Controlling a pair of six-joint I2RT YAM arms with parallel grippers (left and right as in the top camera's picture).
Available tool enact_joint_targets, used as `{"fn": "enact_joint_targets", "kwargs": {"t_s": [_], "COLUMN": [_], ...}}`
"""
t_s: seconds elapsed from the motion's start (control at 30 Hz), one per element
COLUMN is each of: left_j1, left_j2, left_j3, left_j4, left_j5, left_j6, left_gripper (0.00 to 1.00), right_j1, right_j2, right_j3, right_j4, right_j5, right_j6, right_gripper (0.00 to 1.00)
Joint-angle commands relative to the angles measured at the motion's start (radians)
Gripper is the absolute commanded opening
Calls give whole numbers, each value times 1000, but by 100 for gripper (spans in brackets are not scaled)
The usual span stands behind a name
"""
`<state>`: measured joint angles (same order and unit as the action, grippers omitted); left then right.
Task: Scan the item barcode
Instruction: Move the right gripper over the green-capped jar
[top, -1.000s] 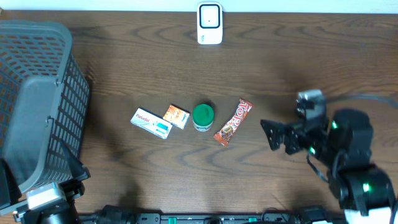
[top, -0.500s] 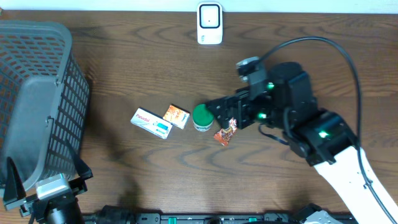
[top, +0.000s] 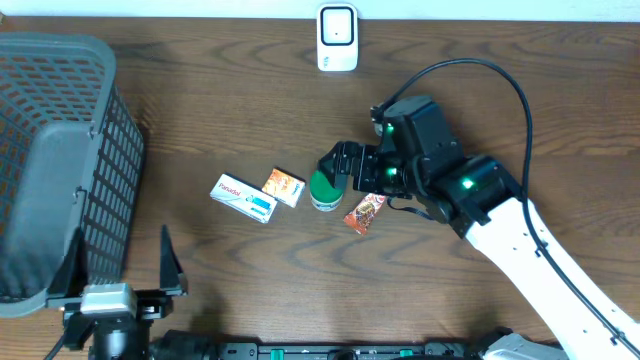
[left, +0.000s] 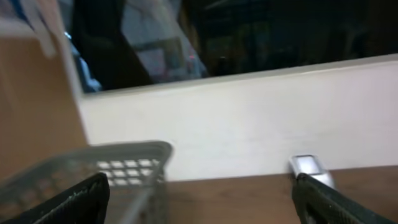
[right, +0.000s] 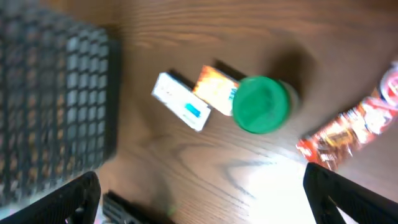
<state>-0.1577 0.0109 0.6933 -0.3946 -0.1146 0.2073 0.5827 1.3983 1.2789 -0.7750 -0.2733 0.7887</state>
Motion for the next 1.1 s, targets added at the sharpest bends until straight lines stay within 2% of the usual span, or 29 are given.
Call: {"fn": "enact_joint_targets", "kwargs": {"t_s": [0.0,0.17,0.33,0.57,0.83,1.07], "left_j1": [4,4,4,4,4,4], "left_j2": [-7,-7,-7,-7,-7,-7], "left_j3": [-13,-49,-87,-101,-100,-100], "left_j4": [-31,-86,-102,-179,-272,-322], "left_j5": [59,60,59,59,59,59], "left_j6": [-128,-128,-127,-127,-127,-127], "left_gripper": [93,93,93,93,93,93], "right_j1": [20,41,43,70,89,86], "right_j2": [1,14,77,239,436,534], "right_j3": [17,19,46,206,500,559], "right_j4": [-21,-98,-127,-182,-382,-424], "right_j5": [105,206,220,253,305,290], "right_j6": [212,408,492,510,530,617], "right_gripper": [99,99,99,99,99,99]}}
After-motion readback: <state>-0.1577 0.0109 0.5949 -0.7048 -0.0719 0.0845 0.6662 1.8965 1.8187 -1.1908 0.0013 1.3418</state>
